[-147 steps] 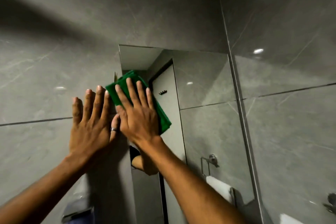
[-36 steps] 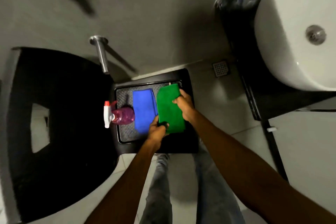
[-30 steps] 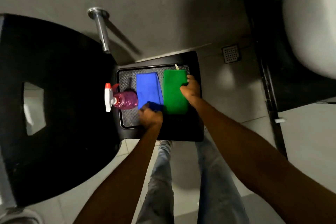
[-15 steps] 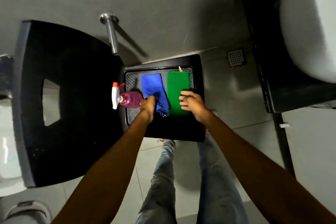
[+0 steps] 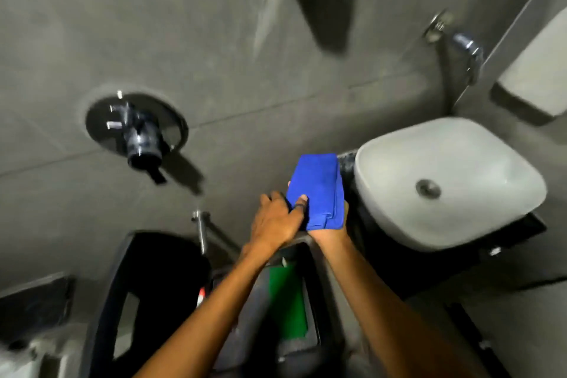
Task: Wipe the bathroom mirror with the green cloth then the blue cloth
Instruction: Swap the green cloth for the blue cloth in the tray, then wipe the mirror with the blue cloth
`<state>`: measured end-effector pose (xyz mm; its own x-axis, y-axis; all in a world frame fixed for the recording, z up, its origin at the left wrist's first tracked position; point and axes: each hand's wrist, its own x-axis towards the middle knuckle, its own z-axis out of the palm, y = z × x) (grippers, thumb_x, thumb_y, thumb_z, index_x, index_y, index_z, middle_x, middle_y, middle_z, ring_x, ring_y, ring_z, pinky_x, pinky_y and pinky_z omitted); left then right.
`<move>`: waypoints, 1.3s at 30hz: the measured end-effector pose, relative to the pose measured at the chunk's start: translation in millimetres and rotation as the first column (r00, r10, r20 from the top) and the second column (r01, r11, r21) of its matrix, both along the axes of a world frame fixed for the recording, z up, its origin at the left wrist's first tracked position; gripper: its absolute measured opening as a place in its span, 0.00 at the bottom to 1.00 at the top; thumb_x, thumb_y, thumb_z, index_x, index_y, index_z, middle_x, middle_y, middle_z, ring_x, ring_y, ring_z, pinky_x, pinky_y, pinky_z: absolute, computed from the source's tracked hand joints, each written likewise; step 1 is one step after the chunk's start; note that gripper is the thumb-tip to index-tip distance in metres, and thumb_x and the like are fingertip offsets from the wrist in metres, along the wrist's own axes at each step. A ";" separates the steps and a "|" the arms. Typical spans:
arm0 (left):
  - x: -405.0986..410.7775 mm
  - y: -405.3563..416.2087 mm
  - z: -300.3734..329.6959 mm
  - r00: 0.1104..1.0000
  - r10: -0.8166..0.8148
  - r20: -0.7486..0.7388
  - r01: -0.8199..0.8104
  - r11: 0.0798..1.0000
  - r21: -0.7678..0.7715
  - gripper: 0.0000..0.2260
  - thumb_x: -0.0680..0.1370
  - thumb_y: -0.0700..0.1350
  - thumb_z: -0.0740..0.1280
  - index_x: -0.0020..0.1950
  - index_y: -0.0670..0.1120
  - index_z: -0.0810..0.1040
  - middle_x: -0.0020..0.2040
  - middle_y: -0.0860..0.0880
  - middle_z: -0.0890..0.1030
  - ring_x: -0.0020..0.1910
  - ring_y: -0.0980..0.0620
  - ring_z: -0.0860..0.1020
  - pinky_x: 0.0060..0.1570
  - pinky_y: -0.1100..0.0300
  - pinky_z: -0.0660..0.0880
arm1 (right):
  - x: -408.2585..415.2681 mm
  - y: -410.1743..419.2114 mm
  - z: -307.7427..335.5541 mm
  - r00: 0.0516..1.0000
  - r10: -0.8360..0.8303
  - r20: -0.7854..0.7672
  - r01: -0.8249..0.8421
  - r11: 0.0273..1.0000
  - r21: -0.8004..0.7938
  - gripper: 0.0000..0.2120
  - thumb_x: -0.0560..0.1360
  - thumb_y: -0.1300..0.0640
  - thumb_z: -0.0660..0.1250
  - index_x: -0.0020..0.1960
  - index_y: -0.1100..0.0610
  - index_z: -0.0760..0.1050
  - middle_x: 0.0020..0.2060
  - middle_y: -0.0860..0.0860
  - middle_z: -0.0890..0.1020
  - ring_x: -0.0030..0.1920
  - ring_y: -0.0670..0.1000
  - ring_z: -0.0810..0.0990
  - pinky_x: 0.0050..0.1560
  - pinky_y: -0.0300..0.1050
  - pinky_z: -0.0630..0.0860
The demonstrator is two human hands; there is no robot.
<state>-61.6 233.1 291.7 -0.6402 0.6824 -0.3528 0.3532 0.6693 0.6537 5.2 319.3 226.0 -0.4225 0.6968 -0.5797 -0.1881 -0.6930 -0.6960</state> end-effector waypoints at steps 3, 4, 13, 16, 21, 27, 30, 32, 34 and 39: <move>-16.1 38.3 81.9 0.889 -0.080 -0.451 0.169 0.972 0.161 0.27 0.82 0.59 0.58 0.74 0.42 0.69 0.68 0.40 0.71 0.67 0.37 0.72 0.68 0.47 0.70 | -2.5 47.6 69.4 0.953 0.138 -0.269 -0.089 0.978 0.188 0.17 0.83 0.70 0.53 0.71 0.65 0.66 0.66 0.62 0.75 0.47 0.32 0.79 0.51 0.24 0.74; -20.6 56.0 116.7 0.824 -0.111 -0.556 0.268 0.940 0.211 0.26 0.82 0.58 0.58 0.74 0.42 0.69 0.69 0.41 0.72 0.67 0.39 0.72 0.69 0.48 0.70 | 5.3 68.8 97.1 0.892 0.175 -0.417 -0.102 0.976 0.191 0.16 0.81 0.68 0.59 0.66 0.57 0.71 0.59 0.55 0.79 0.46 0.31 0.80 0.57 0.34 0.77; -53.5 173.7 353.2 0.041 -0.189 -0.981 0.696 0.710 -0.108 0.25 0.81 0.57 0.56 0.73 0.45 0.73 0.76 0.43 0.73 0.82 0.45 0.60 0.79 0.49 0.61 | -4.7 209.9 248.6 0.834 -0.197 -0.515 0.472 0.738 0.482 0.22 0.83 0.47 0.54 0.62 0.58 0.79 0.57 0.57 0.83 0.61 0.56 0.81 0.66 0.48 0.76; -75.1 206.8 413.6 -0.068 -0.144 -0.987 0.616 0.772 -0.155 0.27 0.80 0.56 0.57 0.77 0.46 0.69 0.80 0.42 0.67 0.84 0.43 0.54 0.83 0.46 0.51 | -46.6 232.0 288.5 0.870 -0.262 -0.417 0.492 0.454 0.742 0.26 0.83 0.49 0.51 0.78 0.59 0.59 0.78 0.56 0.63 0.79 0.54 0.61 0.80 0.55 0.57; -116.5 239.9 460.5 -0.261 -0.023 -0.965 0.388 0.913 -0.126 0.33 0.80 0.56 0.55 0.83 0.46 0.57 0.85 0.43 0.55 0.85 0.41 0.49 0.83 0.41 0.45 | -112.3 267.9 285.0 0.880 -0.467 -0.081 0.002 -0.167 0.986 0.28 0.83 0.47 0.47 0.81 0.52 0.50 0.81 0.54 0.52 0.82 0.55 0.48 0.81 0.54 0.45; -142.4 262.2 452.8 -0.426 0.104 -0.899 0.345 0.937 -0.055 0.32 0.83 0.62 0.45 0.85 0.48 0.51 0.85 0.45 0.52 0.85 0.41 0.49 0.82 0.37 0.47 | -100.8 340.4 263.9 0.827 -0.553 -0.098 -0.211 -0.468 0.858 0.28 0.83 0.45 0.47 0.81 0.49 0.50 0.82 0.52 0.51 0.82 0.58 0.51 0.81 0.57 0.45; -149.3 263.3 452.2 -0.442 0.143 -0.885 0.362 0.932 -0.030 0.32 0.83 0.62 0.44 0.85 0.48 0.50 0.85 0.45 0.52 0.85 0.41 0.49 0.82 0.38 0.45 | -85.6 369.5 263.5 0.839 -0.533 -0.114 -0.180 -0.469 0.865 0.28 0.83 0.45 0.47 0.81 0.48 0.50 0.82 0.52 0.51 0.81 0.58 0.51 0.81 0.59 0.47; -149.2 265.0 450.3 -0.448 0.147 -0.882 0.359 0.933 -0.026 0.32 0.83 0.62 0.44 0.85 0.48 0.50 0.86 0.45 0.51 0.85 0.41 0.48 0.82 0.38 0.45 | -68.3 400.1 266.9 0.828 -0.545 -0.133 -0.140 -0.430 0.892 0.28 0.83 0.45 0.45 0.81 0.49 0.51 0.81 0.53 0.53 0.81 0.58 0.52 0.80 0.59 0.51; -147.4 265.9 449.9 -0.449 0.153 -0.880 0.362 0.932 -0.023 0.32 0.83 0.62 0.44 0.85 0.48 0.49 0.86 0.45 0.51 0.85 0.41 0.48 0.82 0.37 0.45 | -46.4 430.8 270.6 0.802 -0.578 -0.147 -0.091 -0.362 0.928 0.28 0.83 0.46 0.45 0.81 0.52 0.53 0.81 0.52 0.53 0.82 0.55 0.51 0.80 0.58 0.52; -147.1 268.1 450.3 -0.475 0.155 -0.866 0.329 0.944 -0.012 0.33 0.83 0.62 0.42 0.85 0.48 0.49 0.85 0.44 0.51 0.85 0.41 0.48 0.82 0.38 0.44 | 26.3 527.6 291.1 0.753 -0.651 -0.093 0.070 -0.061 0.996 0.28 0.81 0.47 0.44 0.80 0.52 0.49 0.81 0.51 0.49 0.81 0.50 0.45 0.81 0.59 0.47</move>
<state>-208.7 501.2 742.0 0.2408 0.6479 0.7226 0.5862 0.4964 -0.6403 31.5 847.0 517.1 0.1103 0.6713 0.7329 0.2649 0.6909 -0.6727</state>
